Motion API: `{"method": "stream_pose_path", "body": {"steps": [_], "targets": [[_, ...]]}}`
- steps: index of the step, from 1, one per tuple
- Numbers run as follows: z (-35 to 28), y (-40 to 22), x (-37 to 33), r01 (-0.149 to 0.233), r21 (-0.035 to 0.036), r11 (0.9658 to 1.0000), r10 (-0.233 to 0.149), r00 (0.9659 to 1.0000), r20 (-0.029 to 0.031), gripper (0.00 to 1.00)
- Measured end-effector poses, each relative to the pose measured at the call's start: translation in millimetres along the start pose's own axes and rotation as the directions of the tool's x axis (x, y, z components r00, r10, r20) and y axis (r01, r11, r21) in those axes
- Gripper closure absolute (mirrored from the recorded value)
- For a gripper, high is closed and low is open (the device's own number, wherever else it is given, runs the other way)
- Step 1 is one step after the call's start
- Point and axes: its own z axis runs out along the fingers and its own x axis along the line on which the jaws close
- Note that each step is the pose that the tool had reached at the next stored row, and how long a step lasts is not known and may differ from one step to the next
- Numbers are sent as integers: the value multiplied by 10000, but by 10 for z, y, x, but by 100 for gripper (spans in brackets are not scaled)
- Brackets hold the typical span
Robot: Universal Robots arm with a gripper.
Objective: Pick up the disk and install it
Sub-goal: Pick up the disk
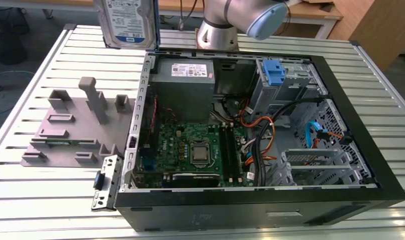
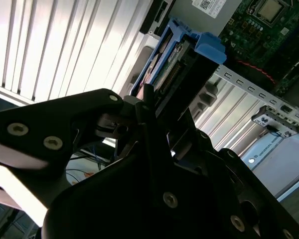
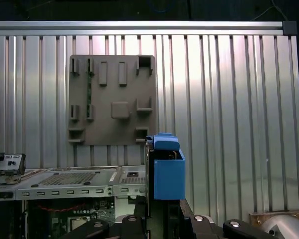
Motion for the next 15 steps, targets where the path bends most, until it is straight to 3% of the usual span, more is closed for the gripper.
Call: {"method": "stream_pose_path", "body": {"steps": [5,6,8,9,15], "targets": [[-2,-196,-9,-1,-16,10000,1,10000,0,65],[-4,-276,-13,1,-22,10000,-1,10000,-1,65],[-6,-352,-16,-2,-27,10000,2,10000,-1,65],[-7,-430,-20,-1,-30,10000,1,10000,-1,65],[-11,-648,-31,-2,-39,10000,2,10000,-1,65]]}}
